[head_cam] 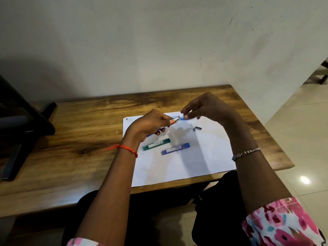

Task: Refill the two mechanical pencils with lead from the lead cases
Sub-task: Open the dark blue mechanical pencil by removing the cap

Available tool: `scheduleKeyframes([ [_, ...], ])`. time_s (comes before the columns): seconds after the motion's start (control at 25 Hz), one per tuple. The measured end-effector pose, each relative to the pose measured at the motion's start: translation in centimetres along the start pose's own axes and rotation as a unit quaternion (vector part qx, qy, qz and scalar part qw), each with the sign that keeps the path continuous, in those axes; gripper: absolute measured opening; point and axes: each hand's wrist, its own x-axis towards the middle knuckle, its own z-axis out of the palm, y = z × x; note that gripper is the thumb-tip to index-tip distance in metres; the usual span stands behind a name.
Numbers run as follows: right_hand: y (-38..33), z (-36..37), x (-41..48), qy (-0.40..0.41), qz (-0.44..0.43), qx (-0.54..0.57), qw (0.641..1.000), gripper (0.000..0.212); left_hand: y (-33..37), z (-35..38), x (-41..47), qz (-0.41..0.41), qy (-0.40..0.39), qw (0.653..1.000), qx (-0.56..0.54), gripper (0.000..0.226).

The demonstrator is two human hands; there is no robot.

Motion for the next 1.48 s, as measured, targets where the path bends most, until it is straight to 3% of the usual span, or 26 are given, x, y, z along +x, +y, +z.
scheduleKeyframes([
  [0.16, -0.7, 0.5, 0.0, -0.044, -0.031, -0.022, 0.998, 0.025, -0.3, 0.2, 0.2, 0.036, 0.014, 0.999, 0.010, 0.027],
  [0.32, 0.1, 0.2, 0.3, -0.036, -0.011, -0.048, 0.998, 0.023, -0.9, -0.5, 0.7, 0.060, 0.052, 0.994, 0.079, 0.038],
  [0.48, 0.6, 0.3, 0.6, -0.038, 0.019, -0.093, 0.995, 0.021, -1.7, -0.7, 0.9, 0.088, 0.093, 0.978, 0.162, 0.033],
  [0.68, 0.9, 0.7, 1.1, -0.053, 0.020, -0.156, 0.986, 0.023, -1.4, 0.6, 0.8, 0.065, 0.099, 0.967, 0.226, 0.030],
  [0.96, 1.4, 1.0, 1.4, -0.069, 0.041, -0.212, 0.974, 0.022, -1.2, 1.0, 0.7, 0.055, 0.100, 0.966, 0.234, 0.032],
  [1.48, 1.1, 0.3, 1.1, -0.056, 0.024, -0.177, 0.982, 0.020, -0.7, 0.3, -0.1, 0.072, 0.117, 0.965, 0.223, 0.025],
])
